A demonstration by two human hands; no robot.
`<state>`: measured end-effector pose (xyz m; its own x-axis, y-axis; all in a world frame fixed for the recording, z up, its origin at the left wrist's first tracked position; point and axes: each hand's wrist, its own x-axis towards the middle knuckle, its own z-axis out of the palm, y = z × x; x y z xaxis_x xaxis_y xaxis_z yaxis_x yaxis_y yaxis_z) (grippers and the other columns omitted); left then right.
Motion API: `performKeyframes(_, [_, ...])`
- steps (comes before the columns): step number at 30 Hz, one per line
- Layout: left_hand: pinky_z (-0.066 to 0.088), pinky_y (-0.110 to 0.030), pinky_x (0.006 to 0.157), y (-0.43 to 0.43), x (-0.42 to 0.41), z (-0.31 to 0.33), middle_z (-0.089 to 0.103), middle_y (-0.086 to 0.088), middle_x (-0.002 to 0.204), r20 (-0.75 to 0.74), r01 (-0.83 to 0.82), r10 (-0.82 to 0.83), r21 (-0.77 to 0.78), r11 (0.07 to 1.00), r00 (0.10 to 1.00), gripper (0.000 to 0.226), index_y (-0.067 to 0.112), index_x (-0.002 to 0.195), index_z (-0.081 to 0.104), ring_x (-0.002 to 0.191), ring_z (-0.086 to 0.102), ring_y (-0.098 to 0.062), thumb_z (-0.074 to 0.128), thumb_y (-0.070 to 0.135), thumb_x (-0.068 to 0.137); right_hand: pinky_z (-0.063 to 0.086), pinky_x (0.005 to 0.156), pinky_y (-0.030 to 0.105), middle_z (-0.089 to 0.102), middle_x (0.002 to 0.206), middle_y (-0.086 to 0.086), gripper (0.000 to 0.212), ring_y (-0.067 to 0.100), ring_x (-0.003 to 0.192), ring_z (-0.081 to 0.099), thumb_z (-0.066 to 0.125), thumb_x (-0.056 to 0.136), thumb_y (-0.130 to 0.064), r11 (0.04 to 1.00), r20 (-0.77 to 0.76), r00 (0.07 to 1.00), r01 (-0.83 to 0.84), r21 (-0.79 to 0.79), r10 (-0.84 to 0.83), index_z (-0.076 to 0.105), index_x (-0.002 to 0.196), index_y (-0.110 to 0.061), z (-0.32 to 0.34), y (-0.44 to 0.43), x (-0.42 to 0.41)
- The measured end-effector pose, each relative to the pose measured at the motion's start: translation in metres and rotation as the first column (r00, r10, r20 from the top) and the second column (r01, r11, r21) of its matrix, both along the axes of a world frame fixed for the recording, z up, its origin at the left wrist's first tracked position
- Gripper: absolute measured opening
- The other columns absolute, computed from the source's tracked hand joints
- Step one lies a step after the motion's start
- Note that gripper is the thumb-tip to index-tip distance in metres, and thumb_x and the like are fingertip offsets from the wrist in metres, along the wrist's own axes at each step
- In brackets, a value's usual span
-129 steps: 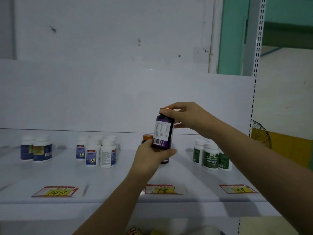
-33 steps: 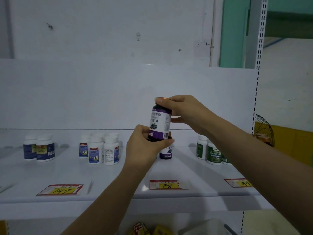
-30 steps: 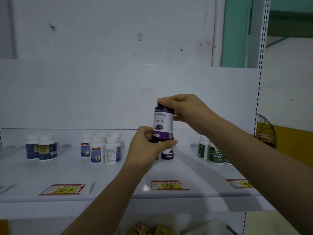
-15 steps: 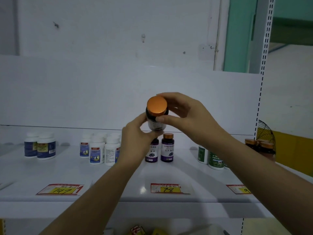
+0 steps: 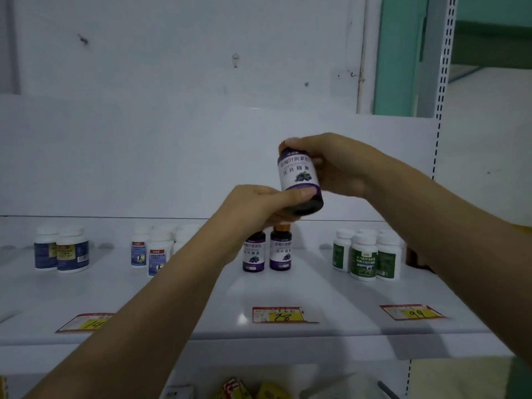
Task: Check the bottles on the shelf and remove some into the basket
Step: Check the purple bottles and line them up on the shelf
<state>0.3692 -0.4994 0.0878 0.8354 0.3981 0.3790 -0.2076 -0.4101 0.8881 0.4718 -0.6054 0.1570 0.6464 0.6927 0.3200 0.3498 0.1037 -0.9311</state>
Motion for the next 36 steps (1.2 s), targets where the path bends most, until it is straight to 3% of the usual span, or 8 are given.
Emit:
performKeyframes(3, [0.056,-0.028,0.079,-0.006,0.005,-0.005,0.074,-0.012,0.088,-0.184,0.113,-0.160,-0.244,0.963,0.970,0.051,0.007,0.108,0.065,0.082,0.072,-0.019,0.075,0.040,0.071,0.055,0.074,0.033,0.064,0.101,0.013,0.033,0.023,0.082,0.062,0.063,0.087,-0.027,0.947,-0.160,0.984,0.023,-0.320,-0.078,0.064,0.108,-0.001,-0.009,0.001,0.019])
performKeyframes(7, [0.057,-0.030,0.080,-0.008,0.008,-0.013,0.074,-0.013,0.089,-0.268,0.104,-0.181,-0.277,0.955,0.946,0.052,0.005,0.109,0.064,0.084,0.072,-0.021,0.078,0.036,0.069,0.058,0.063,0.030,0.064,0.101,0.014,0.031,0.022,0.078,0.064,0.062,0.089,-0.022,0.946,-0.204,0.977,-0.003,-0.325,-0.066,0.062,0.110,0.001,-0.025,-0.003,0.028])
performKeyframes(15, [0.041,-0.019,0.061,-0.009,0.032,-0.028,0.068,-0.001,0.103,-0.081,-0.198,0.218,0.201,0.959,0.972,0.047,0.016,0.111,0.065,0.084,0.059,-0.012,0.078,0.037,0.071,0.057,0.079,0.031,0.069,0.106,0.011,0.033,0.022,0.093,0.067,0.073,0.081,-0.022,0.973,0.143,0.989,0.058,-0.223,-0.026,0.066,0.107,-0.001,-0.021,-0.009,0.033])
performKeyframes(19, [0.045,-0.024,0.083,0.003,0.039,-0.044,0.054,0.001,0.134,-0.018,-0.260,0.283,0.344,0.902,0.959,0.064,0.019,0.136,0.044,0.108,0.057,-0.013,0.066,0.045,0.081,0.056,0.074,0.029,0.067,0.103,0.010,0.029,0.022,0.093,0.065,0.069,0.086,-0.016,0.989,0.176,0.979,0.122,-0.082,-0.107,0.063,0.109,-0.001,-0.023,-0.007,0.043])
performKeyframes(22, [0.040,-0.027,0.090,0.023,0.029,-0.059,0.049,-0.001,0.138,-0.053,-0.330,0.433,0.565,0.756,0.900,0.054,0.019,0.138,0.039,0.115,0.050,-0.014,0.053,0.042,0.091,0.054,0.088,0.036,0.065,0.111,0.010,0.035,0.022,0.101,0.063,0.068,0.086,-0.015,0.979,0.196,0.961,0.202,-0.023,-0.194,0.058,0.117,-0.003,-0.028,0.002,0.058])
performKeyframes(24, [0.038,-0.029,0.097,0.039,0.024,-0.076,0.046,-0.003,0.141,-0.131,-0.293,0.506,0.681,0.671,0.853,0.051,0.017,0.139,0.037,0.123,0.046,-0.017,0.046,0.040,0.095,0.051,0.095,0.040,0.063,0.118,0.010,0.043,0.023,0.106,0.061,0.071,0.084,-0.016,0.967,0.209,0.946,0.255,-0.005,-0.248,0.056,0.123,-0.005,-0.034,0.009,0.069])
performKeyframes(29, [0.017,-0.036,0.115,0.071,0.038,-0.117,0.015,-0.005,0.157,-0.439,-0.048,0.542,0.744,0.667,0.717,0.070,0.013,0.150,0.012,0.144,0.015,-0.020,0.028,0.054,0.096,0.044,0.086,0.029,0.061,0.124,0.003,0.046,0.018,0.108,0.056,0.071,0.084,-0.017,0.937,0.258,0.908,0.347,-0.027,-0.329,0.056,0.126,-0.009,-0.052,0.024,0.091])
performKeyframes(36, [0.010,-0.038,0.118,0.082,0.047,-0.124,0.005,-0.007,0.158,-0.492,0.086,0.547,0.791,0.606,0.677,0.071,0.011,0.150,0.007,0.145,0.008,-0.021,0.014,0.056,0.096,0.041,0.086,0.028,0.059,0.127,0.004,0.046,0.017,0.106,0.052,0.069,0.085,-0.016,0.905,0.285,0.898,0.391,-0.166,-0.335,0.054,0.129,-0.009,-0.091,0.044,0.114])
